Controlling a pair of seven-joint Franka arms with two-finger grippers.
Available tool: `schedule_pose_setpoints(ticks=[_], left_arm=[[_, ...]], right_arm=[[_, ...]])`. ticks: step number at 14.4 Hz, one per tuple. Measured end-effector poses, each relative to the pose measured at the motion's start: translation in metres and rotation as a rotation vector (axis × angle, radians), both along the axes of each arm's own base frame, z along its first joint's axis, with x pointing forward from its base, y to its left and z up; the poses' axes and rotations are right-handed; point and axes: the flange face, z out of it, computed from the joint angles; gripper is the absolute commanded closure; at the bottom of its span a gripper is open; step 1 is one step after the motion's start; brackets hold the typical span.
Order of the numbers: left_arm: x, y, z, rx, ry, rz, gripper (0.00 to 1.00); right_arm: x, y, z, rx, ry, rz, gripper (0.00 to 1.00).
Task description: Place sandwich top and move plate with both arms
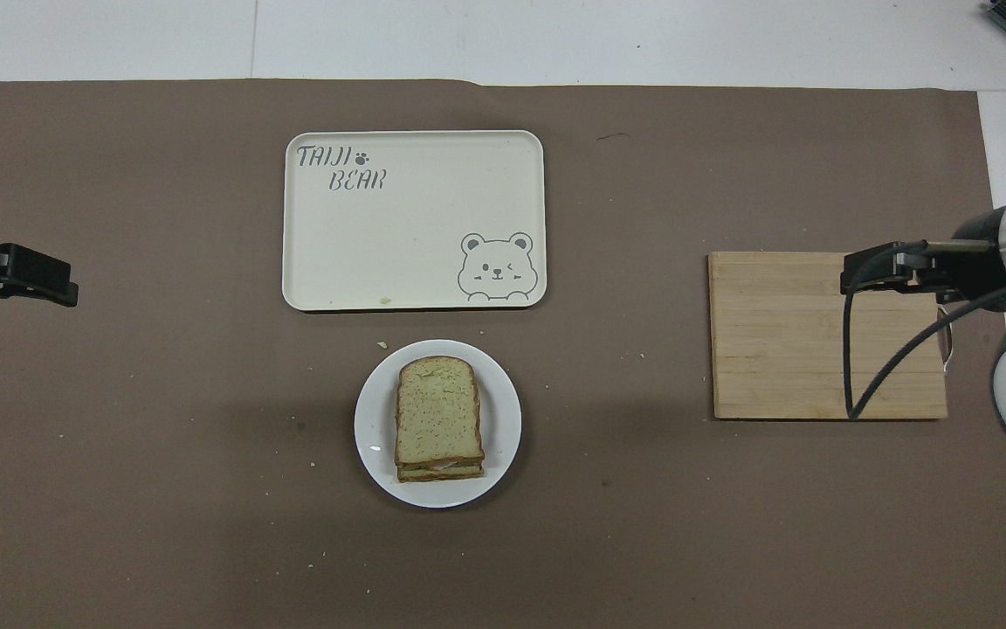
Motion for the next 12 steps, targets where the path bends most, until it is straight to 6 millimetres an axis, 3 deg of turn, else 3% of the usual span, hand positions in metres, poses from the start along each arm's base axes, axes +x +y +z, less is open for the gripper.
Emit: schedule_pose_setpoints(ticks=[8,12], left_arm=[[0.000,0.000,0.000,0.000,0.000,0.000,0.00],[0.000,0.000,0.000,0.000,0.000,0.000,0.00]], right_arm=[[-0.005,-0.012,0.005,-0.002,0.004,0.002,0.00],[-0.016,-0.021,0.020,-0.038,0.034,0.051,0.00]])
